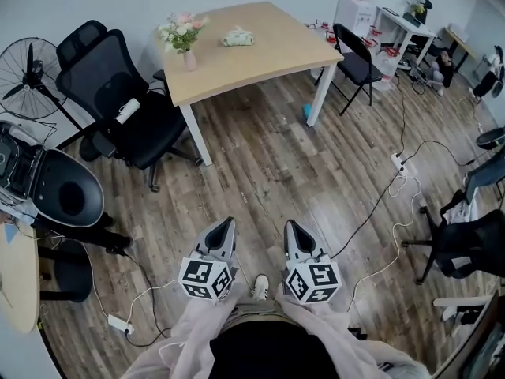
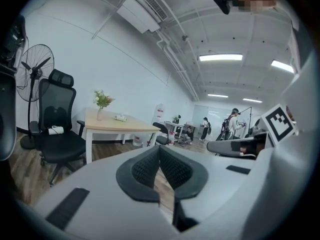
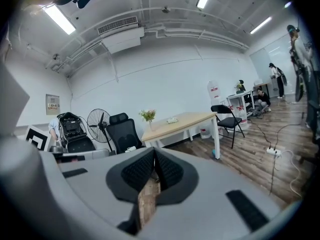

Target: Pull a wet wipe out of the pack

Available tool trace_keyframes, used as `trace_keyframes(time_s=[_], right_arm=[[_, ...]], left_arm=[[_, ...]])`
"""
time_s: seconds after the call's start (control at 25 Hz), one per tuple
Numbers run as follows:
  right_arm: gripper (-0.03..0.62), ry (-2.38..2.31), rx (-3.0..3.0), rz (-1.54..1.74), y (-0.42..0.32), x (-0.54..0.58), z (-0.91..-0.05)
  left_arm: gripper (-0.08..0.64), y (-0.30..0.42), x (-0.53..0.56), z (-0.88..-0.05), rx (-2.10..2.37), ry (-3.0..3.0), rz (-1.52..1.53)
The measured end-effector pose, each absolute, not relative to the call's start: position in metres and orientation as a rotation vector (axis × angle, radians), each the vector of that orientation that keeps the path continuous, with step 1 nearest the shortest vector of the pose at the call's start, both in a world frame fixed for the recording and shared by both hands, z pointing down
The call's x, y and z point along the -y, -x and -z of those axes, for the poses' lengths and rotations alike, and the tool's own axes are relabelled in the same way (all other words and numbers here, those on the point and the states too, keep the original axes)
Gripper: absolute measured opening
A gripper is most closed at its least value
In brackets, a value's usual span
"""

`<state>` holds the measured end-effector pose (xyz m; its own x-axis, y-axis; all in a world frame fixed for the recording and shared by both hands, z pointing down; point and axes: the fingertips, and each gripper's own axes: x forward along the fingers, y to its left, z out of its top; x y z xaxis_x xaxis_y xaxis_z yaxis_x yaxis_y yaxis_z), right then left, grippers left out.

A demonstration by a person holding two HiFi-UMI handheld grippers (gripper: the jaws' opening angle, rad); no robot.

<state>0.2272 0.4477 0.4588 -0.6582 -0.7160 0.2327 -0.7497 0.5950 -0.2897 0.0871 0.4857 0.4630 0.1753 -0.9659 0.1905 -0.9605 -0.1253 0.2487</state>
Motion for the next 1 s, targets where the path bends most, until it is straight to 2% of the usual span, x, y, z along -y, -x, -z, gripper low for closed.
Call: trace_keyframes(time_s=[1.0], right_arm=[[0.012, -1.196, 2.720, -0.612, -0.224, -0.413, -0.478]], left_arm=[[0.012, -0.093, -0.445, -0.479, 1.838, -2.108, 0.006]])
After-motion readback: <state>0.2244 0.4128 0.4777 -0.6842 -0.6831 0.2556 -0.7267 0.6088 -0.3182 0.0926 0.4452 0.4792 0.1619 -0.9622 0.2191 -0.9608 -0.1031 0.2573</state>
